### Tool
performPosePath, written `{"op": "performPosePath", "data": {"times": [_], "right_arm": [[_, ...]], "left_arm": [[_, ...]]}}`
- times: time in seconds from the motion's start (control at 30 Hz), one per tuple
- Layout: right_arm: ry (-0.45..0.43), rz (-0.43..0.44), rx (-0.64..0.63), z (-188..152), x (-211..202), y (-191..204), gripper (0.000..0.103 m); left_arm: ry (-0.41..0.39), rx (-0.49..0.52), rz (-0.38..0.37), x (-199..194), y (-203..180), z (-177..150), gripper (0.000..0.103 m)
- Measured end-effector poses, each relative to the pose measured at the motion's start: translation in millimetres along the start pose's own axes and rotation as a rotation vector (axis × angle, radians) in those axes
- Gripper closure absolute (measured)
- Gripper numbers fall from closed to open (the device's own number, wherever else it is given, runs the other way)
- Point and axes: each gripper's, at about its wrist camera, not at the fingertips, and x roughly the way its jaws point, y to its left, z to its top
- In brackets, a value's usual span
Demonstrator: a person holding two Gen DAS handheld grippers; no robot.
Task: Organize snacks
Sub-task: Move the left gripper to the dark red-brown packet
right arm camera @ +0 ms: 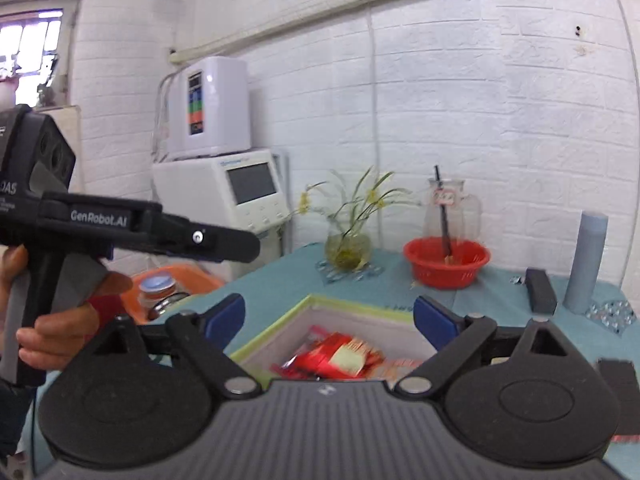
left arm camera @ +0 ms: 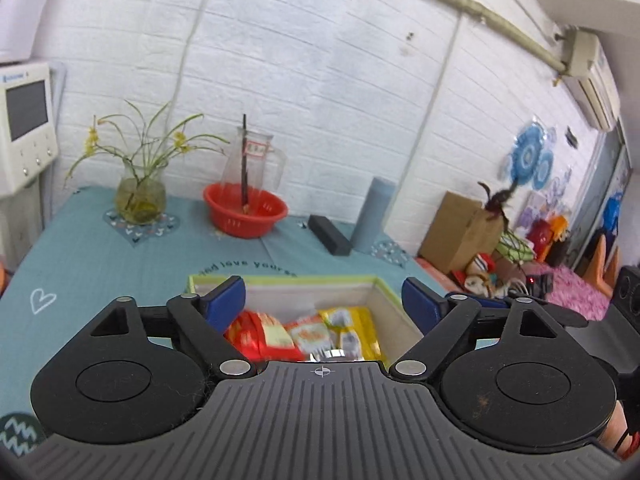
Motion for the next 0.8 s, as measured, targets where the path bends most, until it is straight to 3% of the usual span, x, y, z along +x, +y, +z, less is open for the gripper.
{"op": "performPosePath", "data": {"times": [0.13,0.23,0.4,0.47,0.7,0.8], "right_arm": [[0.057,0.019,-0.044,-26.4,-16.6,30.0,0.009],[0.086,0.057,-0.023,-46.6,-24.8,50.1,0.009],[0.188,0.145,0.074,-94.0,-18.6,78.1,0.01],[0.251,0.164,0.102,-112.4,-5.8,88.5,0.01],[0.37,0.174,0.049,-129.0,43.4,113.2,0.01],[0.388,0.186,0.046,-129.1,56.6,113.5,0.009]], "left_arm": [[0.063,0.06,0.02,-26.6,-17.7,-32.8,0.025],[0.105,0.052,0.056,-44.1,-20.3,-61.7,0.025],[0.212,-0.054,0.094,-61.3,-1.0,-120.0,0.026],[0.266,-0.105,0.097,-59.9,12.4,-139.7,0.03],[0.358,-0.178,0.084,-24.1,40.7,-153.2,0.039],[0.387,-0.188,0.067,-8.2,40.9,-153.5,0.052]]}}
